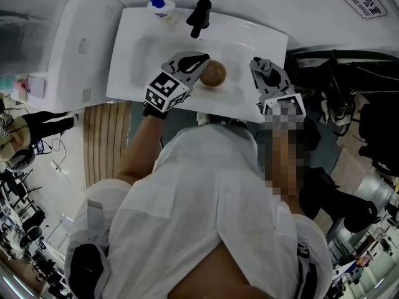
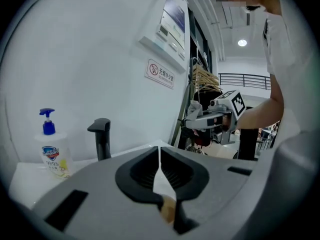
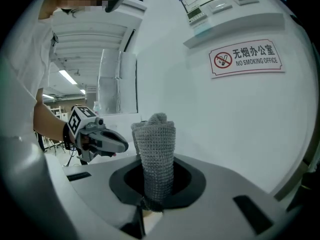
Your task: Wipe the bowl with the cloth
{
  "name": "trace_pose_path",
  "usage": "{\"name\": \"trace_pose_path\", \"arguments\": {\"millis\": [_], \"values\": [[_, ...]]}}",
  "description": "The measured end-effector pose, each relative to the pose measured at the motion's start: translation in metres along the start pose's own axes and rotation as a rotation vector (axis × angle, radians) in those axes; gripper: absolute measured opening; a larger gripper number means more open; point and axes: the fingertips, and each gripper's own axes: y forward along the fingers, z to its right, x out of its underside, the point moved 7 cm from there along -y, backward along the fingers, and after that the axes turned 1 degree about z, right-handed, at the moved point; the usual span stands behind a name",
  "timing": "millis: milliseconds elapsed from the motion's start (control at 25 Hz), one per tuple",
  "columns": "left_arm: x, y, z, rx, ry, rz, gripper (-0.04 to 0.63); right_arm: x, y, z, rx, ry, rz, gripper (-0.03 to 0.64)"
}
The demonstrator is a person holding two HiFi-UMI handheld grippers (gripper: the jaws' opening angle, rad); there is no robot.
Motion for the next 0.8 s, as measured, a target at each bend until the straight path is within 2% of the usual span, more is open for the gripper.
{"name": "trace_pose_path", "arguments": {"millis": [240, 400, 560, 800], "values": [[0.003, 0.014, -0.001, 0.008, 0.005, -0.026, 0.018, 0.005, 0.004, 0.005, -0.009, 0.01, 0.002, 0.043], [0.015, 0.029, -0.004, 0.02, 0.028, -0.084, 0.018, 0.011, 0.008, 0.008, -0.019, 0.022, 0.003, 0.043], [0.039, 0.048, -0.012, 0.043, 0.03, -0.185, 0.018, 0.019, 0.013, 0.007, -0.027, 0.042, -0.007, 0.043], [0.094, 0.08, -0.026, 0.063, -0.01, -0.393, 0.02, 0.025, 0.013, 0.008, -0.026, 0.063, -0.022, 0.043]]}}
